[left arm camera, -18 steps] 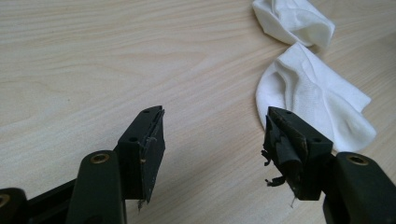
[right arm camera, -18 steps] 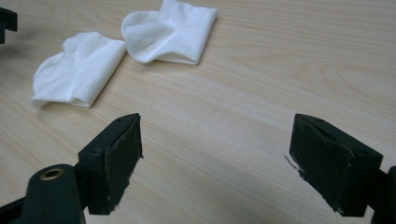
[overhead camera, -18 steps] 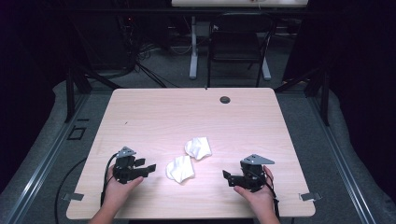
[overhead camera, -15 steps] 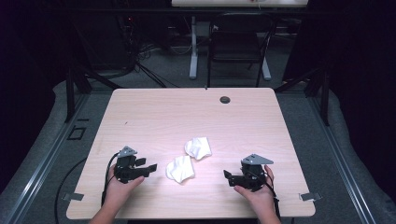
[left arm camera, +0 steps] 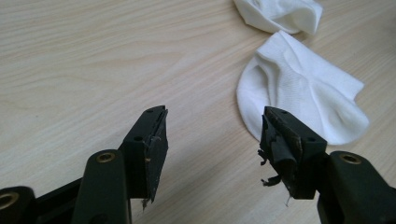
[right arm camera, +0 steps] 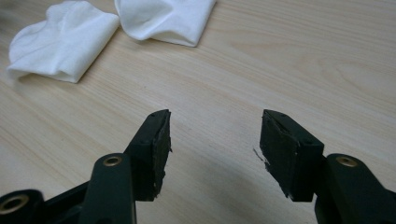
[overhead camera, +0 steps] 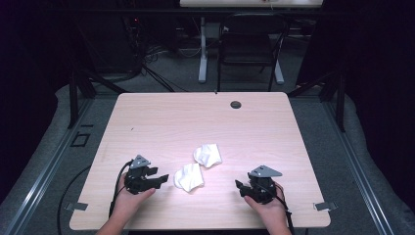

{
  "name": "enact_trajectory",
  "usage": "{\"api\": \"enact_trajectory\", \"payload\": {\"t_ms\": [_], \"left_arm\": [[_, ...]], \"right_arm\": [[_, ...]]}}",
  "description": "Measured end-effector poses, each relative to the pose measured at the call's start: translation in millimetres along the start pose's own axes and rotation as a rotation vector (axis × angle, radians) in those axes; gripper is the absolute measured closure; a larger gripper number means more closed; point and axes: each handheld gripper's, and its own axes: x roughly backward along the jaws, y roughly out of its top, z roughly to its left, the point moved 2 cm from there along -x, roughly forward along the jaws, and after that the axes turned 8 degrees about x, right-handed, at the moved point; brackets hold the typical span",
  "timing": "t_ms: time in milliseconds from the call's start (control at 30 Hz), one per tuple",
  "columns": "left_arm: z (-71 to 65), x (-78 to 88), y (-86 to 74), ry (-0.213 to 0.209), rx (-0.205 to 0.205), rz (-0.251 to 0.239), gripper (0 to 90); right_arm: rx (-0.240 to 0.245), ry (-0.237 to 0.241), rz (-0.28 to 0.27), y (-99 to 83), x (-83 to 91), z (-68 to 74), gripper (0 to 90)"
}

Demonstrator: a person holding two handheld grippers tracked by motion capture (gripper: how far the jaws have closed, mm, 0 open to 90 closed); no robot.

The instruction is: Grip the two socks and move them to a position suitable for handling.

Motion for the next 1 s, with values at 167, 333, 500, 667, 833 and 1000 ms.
{"api": "enact_trajectory", "payload": {"t_ms": [167, 333, 500, 667, 833, 1000], "left_arm": [[-5.3, -0.1, -0.9, -0.047, -0.009, -0.010, 43.0], [-9.3, 1.9, -0.9, -0.090, -0.006, -0.028, 44.4], [-10.6, -0.4, -1.6, -0.078, -0.034, -0.033, 46.5], [-18.6, 1.2, -1.1, -0.091, -0.035, -0.051, 51.2], [-24.0, -1.5, -0.3, -0.097, -0.031, -0.047, 52.9], [-36.2, -11.6, 2.7, -0.115, -0.045, -0.028, 55.7]], "right_arm": [[0.016, 0.009, -0.013, 0.6, -1.4, 5.9, 48.5], [0.033, 0.019, -0.033, 5.1, 1.1, 11.8, 51.2], [0.040, 0.050, 0.000, 4.8, -3.7, 14.8, 54.5], [0.041, 0.040, -0.030, 7.5, -2.2, 16.9, 57.8], [0.040, 0.042, -0.043, 9.2, 0.2, 17.9, 58.8], [0.028, 0.038, -0.058, 6.2, 2.9, 19.6, 59.7]]}}
